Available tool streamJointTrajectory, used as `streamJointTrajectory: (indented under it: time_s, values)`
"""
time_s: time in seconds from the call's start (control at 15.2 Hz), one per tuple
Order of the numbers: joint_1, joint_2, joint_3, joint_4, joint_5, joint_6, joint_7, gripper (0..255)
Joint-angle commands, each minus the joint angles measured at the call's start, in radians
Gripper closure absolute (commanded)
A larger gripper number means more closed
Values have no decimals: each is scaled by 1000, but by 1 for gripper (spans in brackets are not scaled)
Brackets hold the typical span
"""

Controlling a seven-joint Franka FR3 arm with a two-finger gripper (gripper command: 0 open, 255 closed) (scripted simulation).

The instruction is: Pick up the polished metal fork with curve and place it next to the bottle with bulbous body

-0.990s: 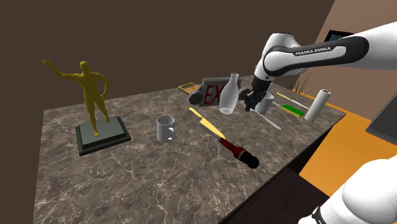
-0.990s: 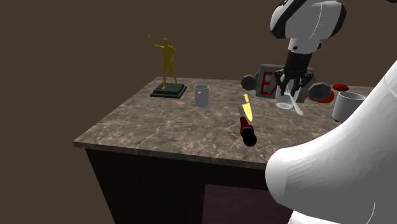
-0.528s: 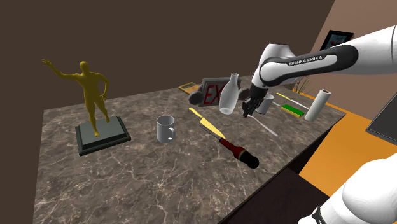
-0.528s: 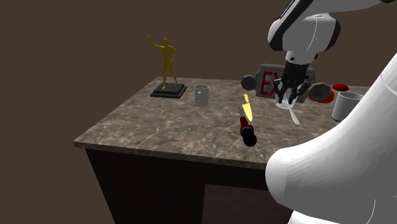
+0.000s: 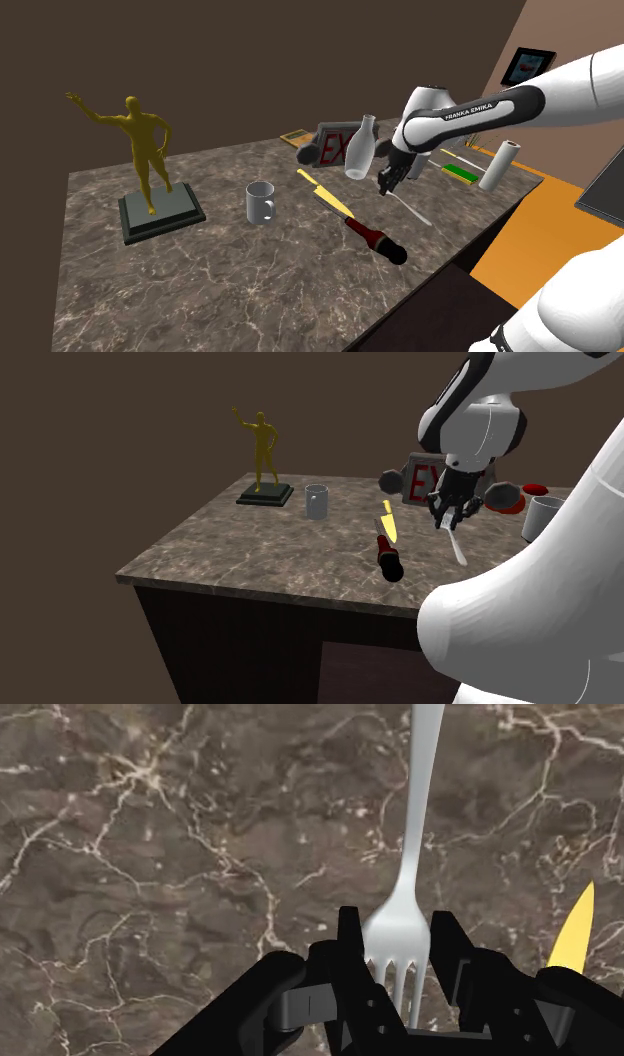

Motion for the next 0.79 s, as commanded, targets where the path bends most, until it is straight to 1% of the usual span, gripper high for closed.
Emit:
streamJointTrajectory:
  time_s: [0.0, 0.53, 0.73]
  values:
    - [1, 15, 1, -15, 1, 31, 1, 255]
    - [2, 88, 1, -65, 6, 154, -4, 255]
    - [2, 88, 1, -65, 6, 154, -4, 255]
